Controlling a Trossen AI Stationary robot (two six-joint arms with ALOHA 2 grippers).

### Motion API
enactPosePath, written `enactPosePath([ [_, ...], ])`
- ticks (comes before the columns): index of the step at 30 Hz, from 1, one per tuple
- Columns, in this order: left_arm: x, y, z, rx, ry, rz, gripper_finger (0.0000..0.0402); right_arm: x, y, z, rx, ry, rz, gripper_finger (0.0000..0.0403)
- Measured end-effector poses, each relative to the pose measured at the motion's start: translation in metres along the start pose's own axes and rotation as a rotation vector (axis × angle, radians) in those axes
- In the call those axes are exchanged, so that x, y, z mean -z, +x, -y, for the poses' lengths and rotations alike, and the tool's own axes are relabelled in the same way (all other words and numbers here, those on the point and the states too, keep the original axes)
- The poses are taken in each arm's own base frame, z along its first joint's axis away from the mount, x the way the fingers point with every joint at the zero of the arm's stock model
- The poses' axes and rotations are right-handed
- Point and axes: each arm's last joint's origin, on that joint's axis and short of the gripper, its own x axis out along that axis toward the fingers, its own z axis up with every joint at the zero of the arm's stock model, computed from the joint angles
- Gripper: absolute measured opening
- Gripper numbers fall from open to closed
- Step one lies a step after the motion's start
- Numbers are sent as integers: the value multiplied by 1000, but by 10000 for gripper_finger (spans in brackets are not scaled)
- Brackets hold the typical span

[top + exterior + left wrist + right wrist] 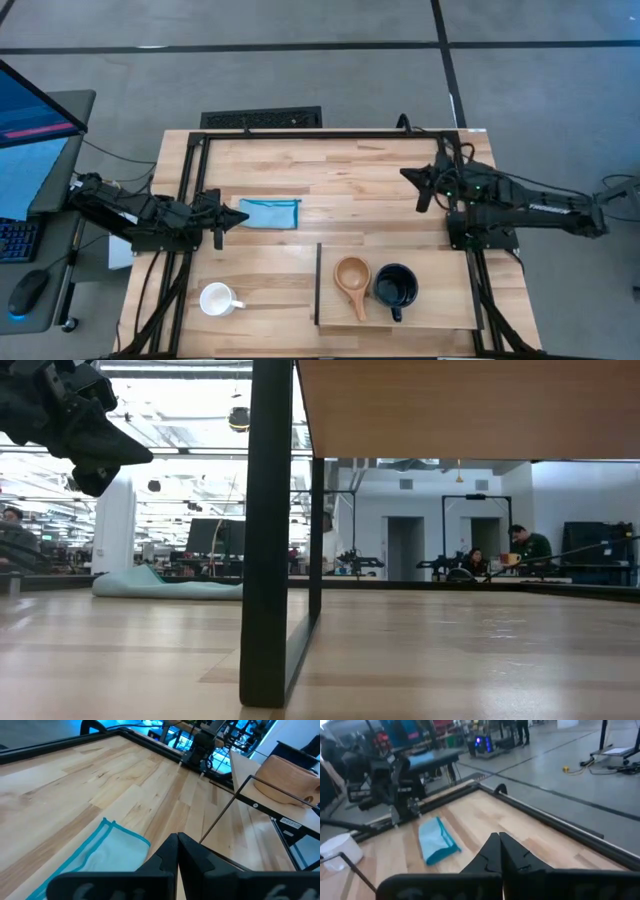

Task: Stack small to large cups/mugs on shelf
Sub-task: Put the white mug on the shelf

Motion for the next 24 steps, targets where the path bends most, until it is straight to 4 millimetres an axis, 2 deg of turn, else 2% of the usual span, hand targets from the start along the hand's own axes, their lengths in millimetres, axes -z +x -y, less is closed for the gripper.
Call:
enactPosePath([
  [8, 0, 0, -1, -28, 24, 16, 0, 9, -13, 10, 7, 41, 124, 9],
  [18, 0, 0, -1, -41, 17, 21, 0, 29, -13, 15, 12, 101, 115, 9],
  [24, -8, -1, 5, 66, -49, 72, 0, 29, -12, 15, 13, 101, 115, 10],
])
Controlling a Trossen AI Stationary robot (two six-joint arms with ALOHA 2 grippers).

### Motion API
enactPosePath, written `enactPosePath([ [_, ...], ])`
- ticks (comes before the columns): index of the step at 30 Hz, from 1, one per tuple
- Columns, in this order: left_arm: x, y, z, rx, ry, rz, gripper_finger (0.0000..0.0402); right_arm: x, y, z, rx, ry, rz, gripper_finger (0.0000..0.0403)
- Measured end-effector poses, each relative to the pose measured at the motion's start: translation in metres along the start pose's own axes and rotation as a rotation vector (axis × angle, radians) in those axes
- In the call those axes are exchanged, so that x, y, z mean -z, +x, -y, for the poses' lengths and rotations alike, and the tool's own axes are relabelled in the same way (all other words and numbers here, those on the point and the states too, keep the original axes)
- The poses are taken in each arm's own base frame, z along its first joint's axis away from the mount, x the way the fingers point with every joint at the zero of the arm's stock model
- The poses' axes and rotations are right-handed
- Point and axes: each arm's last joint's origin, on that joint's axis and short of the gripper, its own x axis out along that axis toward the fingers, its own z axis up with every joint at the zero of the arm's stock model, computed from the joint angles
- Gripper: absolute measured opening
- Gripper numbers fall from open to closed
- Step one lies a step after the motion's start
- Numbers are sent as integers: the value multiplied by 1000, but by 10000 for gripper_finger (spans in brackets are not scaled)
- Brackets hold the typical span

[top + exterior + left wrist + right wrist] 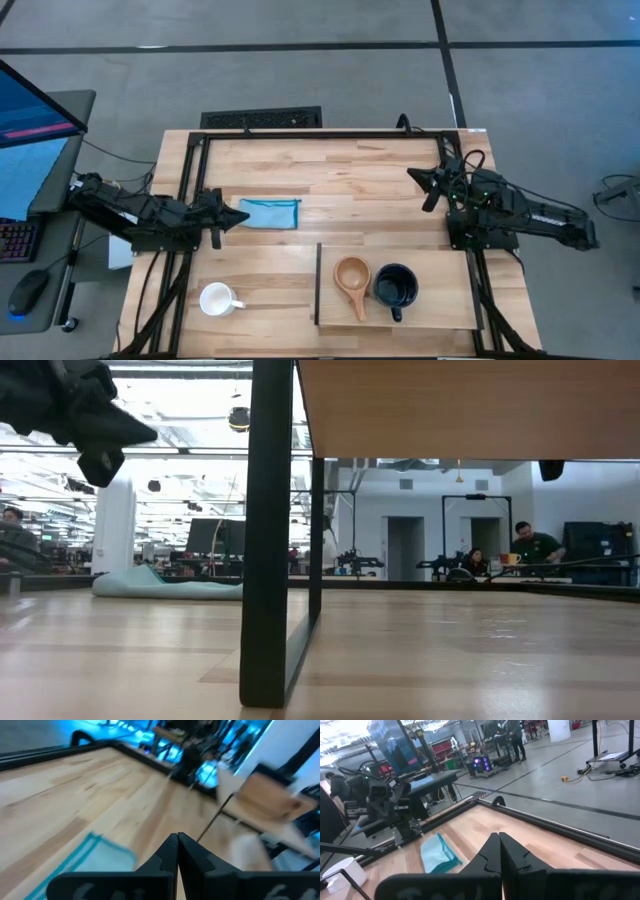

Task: Stack small to large cups/mugs on shelf
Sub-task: Put the white mug on the shelf

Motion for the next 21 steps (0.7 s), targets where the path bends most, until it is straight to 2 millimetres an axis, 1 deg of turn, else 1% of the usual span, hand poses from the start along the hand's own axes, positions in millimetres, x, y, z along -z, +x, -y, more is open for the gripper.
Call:
enactPosePath([
  [3, -3, 0, 2, 27, -18, 21, 0, 0, 0, 0, 0, 0, 0, 10],
  [8, 0, 0, 0, -9, 23, 2, 0, 0, 0, 0, 3, 0, 1, 10],
  [21, 0, 0, -2, -48, 10, 20, 0, 0, 0, 0, 4, -1, 0, 11],
])
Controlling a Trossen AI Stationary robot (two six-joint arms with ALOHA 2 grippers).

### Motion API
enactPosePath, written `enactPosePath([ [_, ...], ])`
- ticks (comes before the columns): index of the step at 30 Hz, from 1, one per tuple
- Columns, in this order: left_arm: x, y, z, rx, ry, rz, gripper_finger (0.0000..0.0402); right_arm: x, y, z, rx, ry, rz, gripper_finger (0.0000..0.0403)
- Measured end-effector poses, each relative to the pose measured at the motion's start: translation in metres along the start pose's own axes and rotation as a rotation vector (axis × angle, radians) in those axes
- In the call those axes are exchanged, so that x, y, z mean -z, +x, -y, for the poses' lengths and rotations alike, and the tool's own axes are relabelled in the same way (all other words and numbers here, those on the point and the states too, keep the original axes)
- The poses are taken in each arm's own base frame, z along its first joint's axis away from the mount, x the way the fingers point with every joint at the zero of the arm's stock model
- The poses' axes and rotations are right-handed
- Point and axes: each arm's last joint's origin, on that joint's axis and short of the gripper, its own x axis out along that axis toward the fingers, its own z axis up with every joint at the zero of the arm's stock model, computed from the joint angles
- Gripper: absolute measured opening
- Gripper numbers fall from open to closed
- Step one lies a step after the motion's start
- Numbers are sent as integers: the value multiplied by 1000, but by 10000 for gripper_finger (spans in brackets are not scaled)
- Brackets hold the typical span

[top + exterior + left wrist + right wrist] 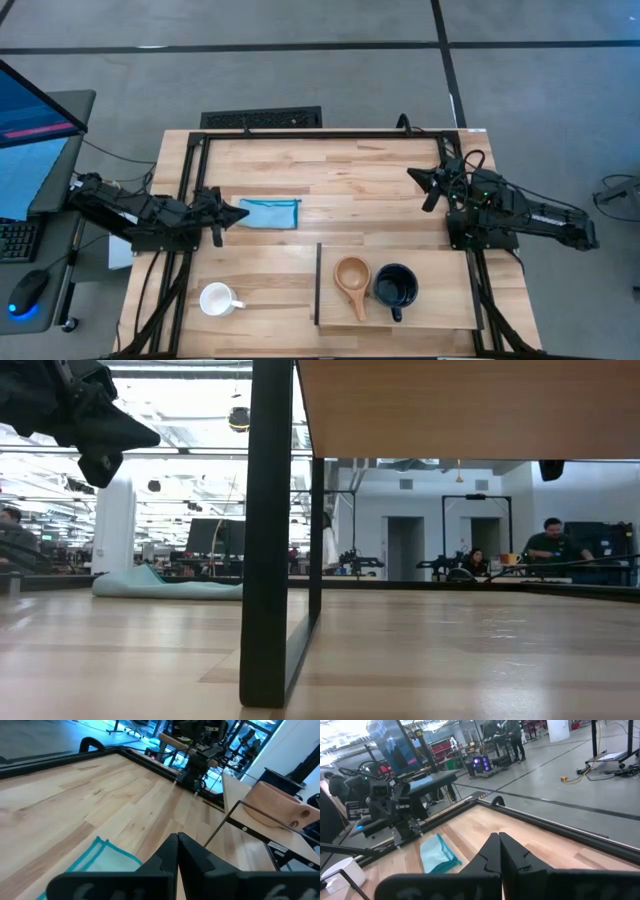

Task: Stack small to large cups/mugs on shelf
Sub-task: Put the white mug on the shelf

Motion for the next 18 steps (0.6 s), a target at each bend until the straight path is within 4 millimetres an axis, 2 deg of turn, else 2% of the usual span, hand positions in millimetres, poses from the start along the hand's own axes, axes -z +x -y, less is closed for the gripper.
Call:
enactPosePath([
  [5, -1, 0, -1, -42, 7, 27, 17, 0, 0, 0, 0, 0, -1, 11],
  [14, -2, 0, -2, -72, 21, 48, 108, 1, 0, 0, 2, -1, -7, 11],
  [18, -1, 0, -1, -56, -15, 38, 133, 1, 0, 0, 2, -2, -7, 11],
])
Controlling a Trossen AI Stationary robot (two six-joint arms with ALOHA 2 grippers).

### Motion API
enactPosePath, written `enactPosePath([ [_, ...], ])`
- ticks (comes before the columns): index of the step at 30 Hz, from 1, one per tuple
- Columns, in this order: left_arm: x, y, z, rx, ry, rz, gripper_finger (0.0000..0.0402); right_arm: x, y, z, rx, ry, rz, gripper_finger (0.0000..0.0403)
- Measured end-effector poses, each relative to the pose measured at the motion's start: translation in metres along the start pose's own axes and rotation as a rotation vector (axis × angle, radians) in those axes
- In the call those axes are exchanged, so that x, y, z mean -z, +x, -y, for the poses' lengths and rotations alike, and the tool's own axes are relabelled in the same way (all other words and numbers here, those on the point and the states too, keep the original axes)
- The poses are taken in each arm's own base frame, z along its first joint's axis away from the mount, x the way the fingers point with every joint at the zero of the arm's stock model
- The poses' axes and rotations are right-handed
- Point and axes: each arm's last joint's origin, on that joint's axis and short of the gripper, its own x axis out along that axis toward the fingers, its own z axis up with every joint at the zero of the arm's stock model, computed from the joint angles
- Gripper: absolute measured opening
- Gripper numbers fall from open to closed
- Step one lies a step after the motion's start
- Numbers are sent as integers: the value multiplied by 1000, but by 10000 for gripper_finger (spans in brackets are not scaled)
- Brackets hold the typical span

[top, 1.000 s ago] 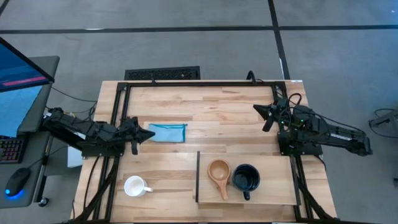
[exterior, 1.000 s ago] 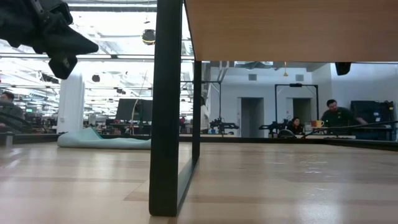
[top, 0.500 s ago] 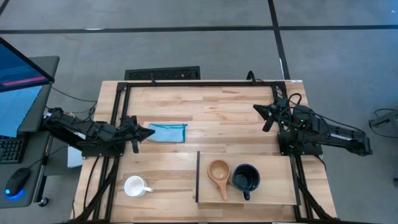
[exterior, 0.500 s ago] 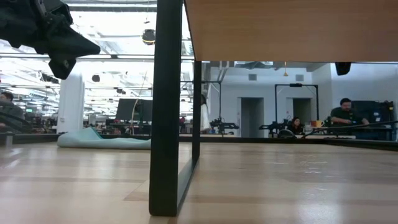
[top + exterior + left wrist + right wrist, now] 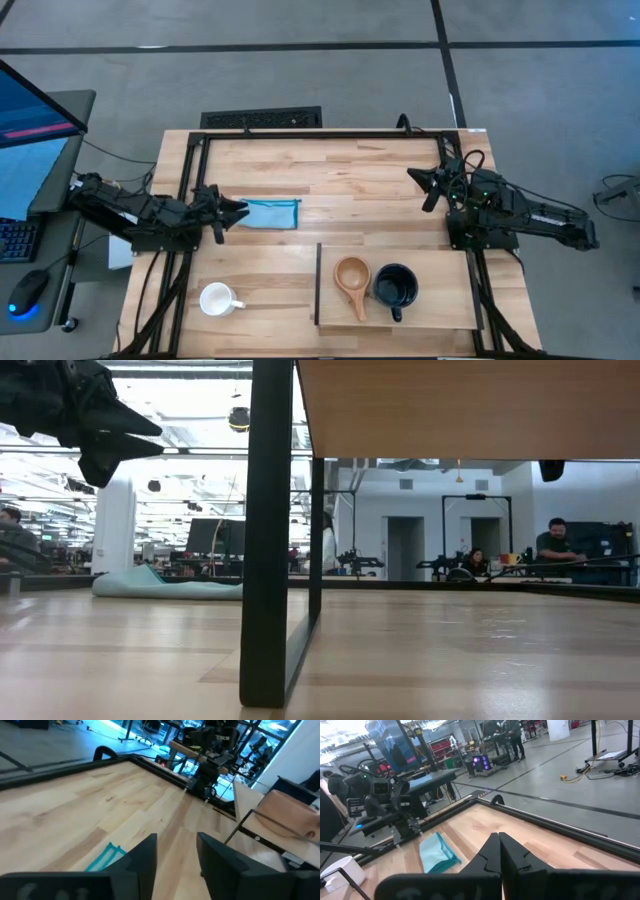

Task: Stack small to large cups/mugs on shelf
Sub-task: Put the white mug on the shelf

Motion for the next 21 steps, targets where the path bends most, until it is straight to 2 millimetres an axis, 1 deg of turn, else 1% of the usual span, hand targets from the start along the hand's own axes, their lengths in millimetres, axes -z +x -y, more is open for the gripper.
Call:
enactPosePath([
  [2, 0, 0, 1, 21, -39, -6, 138, 0, 0, 0, 0, 0, 0, 11],
  [6, -4, -1, 7, 156, -3, -39, 139, 0, 0, 0, 6, 0, 2, 11],
  [9, -13, -4, 12, 199, -4, -48, 139, 0, 0, 0, 7, 0, 2, 11],
  [12, -24, -7, 17, 203, 44, -91, 139, 0, 0, 0, 7, 0, 2, 11],
  [15, -37, -13, 23, 183, 79, -174, 139, 0, 0, 0, 7, 0, 2, 11],
  [21, -66, -24, 38, 109, 124, -443, 139, 0, 0, 0, 7, 1, 2, 11],
])
